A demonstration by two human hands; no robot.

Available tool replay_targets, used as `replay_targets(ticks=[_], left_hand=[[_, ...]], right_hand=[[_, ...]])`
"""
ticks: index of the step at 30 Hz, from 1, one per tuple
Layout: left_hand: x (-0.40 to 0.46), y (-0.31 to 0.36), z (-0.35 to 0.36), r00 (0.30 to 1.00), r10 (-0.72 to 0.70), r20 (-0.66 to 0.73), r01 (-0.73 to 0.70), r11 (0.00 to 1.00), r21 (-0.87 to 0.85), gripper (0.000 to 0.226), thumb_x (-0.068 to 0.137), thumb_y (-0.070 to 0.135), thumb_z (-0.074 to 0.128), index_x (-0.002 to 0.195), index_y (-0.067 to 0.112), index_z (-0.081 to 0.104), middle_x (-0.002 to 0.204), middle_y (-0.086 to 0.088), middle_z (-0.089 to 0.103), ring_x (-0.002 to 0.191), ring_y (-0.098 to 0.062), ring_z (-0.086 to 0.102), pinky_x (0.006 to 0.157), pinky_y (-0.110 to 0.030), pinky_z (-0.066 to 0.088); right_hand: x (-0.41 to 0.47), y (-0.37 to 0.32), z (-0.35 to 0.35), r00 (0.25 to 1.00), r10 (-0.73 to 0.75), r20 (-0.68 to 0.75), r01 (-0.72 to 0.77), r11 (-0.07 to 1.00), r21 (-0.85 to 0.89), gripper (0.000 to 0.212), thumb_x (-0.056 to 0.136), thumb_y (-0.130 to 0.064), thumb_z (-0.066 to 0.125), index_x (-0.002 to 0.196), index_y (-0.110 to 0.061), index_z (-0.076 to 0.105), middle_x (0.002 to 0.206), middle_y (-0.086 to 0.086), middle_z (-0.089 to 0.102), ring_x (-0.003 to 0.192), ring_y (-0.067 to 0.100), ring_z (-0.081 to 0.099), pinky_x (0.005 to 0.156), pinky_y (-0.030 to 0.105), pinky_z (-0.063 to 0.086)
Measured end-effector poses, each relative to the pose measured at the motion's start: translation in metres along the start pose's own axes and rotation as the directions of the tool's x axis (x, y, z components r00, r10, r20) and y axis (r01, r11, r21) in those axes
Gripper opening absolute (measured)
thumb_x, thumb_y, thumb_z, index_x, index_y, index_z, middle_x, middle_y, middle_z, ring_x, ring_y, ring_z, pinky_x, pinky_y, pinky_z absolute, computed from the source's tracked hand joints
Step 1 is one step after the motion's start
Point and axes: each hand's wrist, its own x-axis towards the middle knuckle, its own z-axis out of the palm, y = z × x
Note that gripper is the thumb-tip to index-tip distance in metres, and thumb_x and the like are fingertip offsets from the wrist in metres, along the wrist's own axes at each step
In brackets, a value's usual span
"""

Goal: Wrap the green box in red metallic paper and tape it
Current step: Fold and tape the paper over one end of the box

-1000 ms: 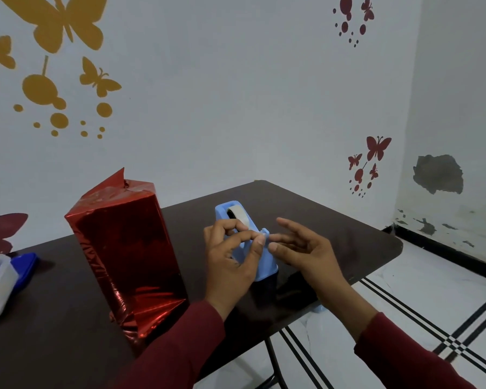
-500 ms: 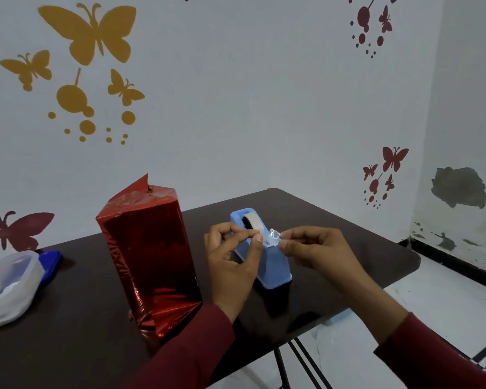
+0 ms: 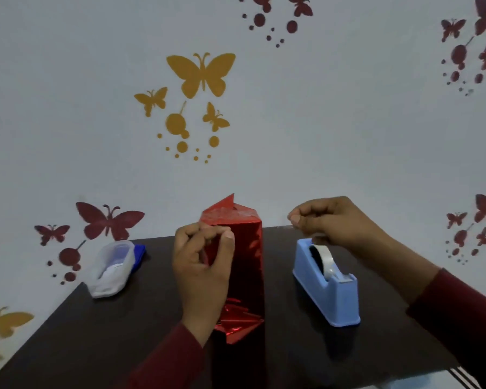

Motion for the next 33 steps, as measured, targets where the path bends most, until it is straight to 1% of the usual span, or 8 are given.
replay_targets(ticks=[4,7,9,13,17,24,29,33], left_hand=[[0.037,-0.010,-0.017,0.940,-0.332,-0.075,0.330,0.943,-0.044,0.019,0.090,0.026,0.074,0.105,0.039,0.073,0.124,0.013,0.058,0.115,-0.009,0.056,0.095,-0.026,0.045],[0.055,-0.009,-0.020,0.835,-0.547,0.055,0.550,0.832,-0.073,0.041,0.092,0.033,0.071,0.132,0.031,0.064,0.140,0.009,0.055,0.128,-0.011,0.050,0.097,-0.030,0.038],[0.059,-0.004,-0.015,0.767,-0.622,0.158,0.641,0.756,-0.131,0.043,0.093,0.030,0.068,0.134,0.022,0.062,0.131,0.009,0.059,0.120,-0.008,0.053,0.095,-0.030,0.038],[0.058,0.000,-0.013,0.722,-0.625,0.298,0.685,0.705,-0.182,0.011,0.091,0.023,0.061,0.082,0.019,0.066,0.082,0.003,0.066,0.074,-0.011,0.061,0.067,-0.026,0.047],[0.053,0.006,-0.014,0.695,-0.634,0.341,0.719,0.628,-0.298,0.019,0.097,0.023,0.054,0.086,0.011,0.064,0.079,-0.006,0.064,0.054,-0.007,0.065,0.047,-0.017,0.052],[0.051,0.013,-0.012,0.655,-0.637,0.407,0.755,0.536,-0.378,0.031,0.100,0.029,0.049,0.094,0.005,0.069,0.071,-0.005,0.071,0.056,-0.011,0.070,0.050,-0.023,0.057],[0.056,0.009,-0.011,0.633,-0.677,0.376,0.774,0.542,-0.326,0.029,0.097,0.030,0.052,0.081,0.010,0.067,0.073,-0.006,0.067,0.058,-0.013,0.068,0.056,-0.026,0.056],[0.067,0.004,-0.007,0.628,-0.714,0.310,0.778,0.587,-0.224,0.027,0.095,0.030,0.062,0.078,0.013,0.074,0.076,-0.007,0.073,0.061,-0.017,0.070,0.064,-0.030,0.055]], right_hand=[[0.039,-0.038,0.029,0.991,0.021,0.130,-0.013,0.998,-0.058,0.008,0.091,-0.012,0.074,0.092,-0.014,0.082,0.082,-0.006,0.075,0.074,0.009,0.062,0.065,0.023,0.053],[0.066,-0.057,0.056,0.970,0.077,0.230,-0.056,0.994,-0.098,0.010,0.088,-0.008,0.071,0.090,-0.014,0.080,0.079,-0.003,0.071,0.071,0.011,0.059,0.066,0.026,0.050],[0.081,-0.063,0.071,0.959,0.108,0.263,-0.075,0.988,-0.133,0.011,0.087,-0.008,0.071,0.091,-0.012,0.080,0.077,-0.002,0.069,0.067,0.011,0.055,0.063,0.026,0.046],[0.104,-0.069,0.091,0.941,0.152,0.302,-0.075,0.964,-0.254,0.015,0.081,-0.012,0.075,0.094,-0.009,0.082,0.081,0.000,0.068,0.061,0.012,0.049,0.056,0.024,0.041],[0.113,-0.070,0.100,0.928,0.191,0.320,-0.074,0.936,-0.345,0.019,0.080,-0.017,0.076,0.097,-0.010,0.082,0.083,-0.001,0.065,0.060,0.013,0.042,0.054,0.025,0.034],[0.113,-0.068,0.105,0.920,0.193,0.342,-0.032,0.905,-0.425,0.017,0.080,-0.019,0.077,0.093,-0.008,0.081,0.074,-0.001,0.065,0.061,0.016,0.038,0.051,0.025,0.029],[0.112,-0.067,0.109,0.930,0.143,0.339,0.026,0.893,-0.449,0.022,0.073,-0.016,0.079,0.090,-0.002,0.078,0.077,0.009,0.050,0.058,0.018,0.032,0.051,0.028,0.024],[0.107,-0.071,0.110,0.945,0.101,0.312,0.054,0.890,-0.452,0.026,0.078,-0.013,0.083,0.102,-0.025,0.081,0.053,-0.009,0.055,0.041,0.007,0.040,0.040,0.018,0.028]])
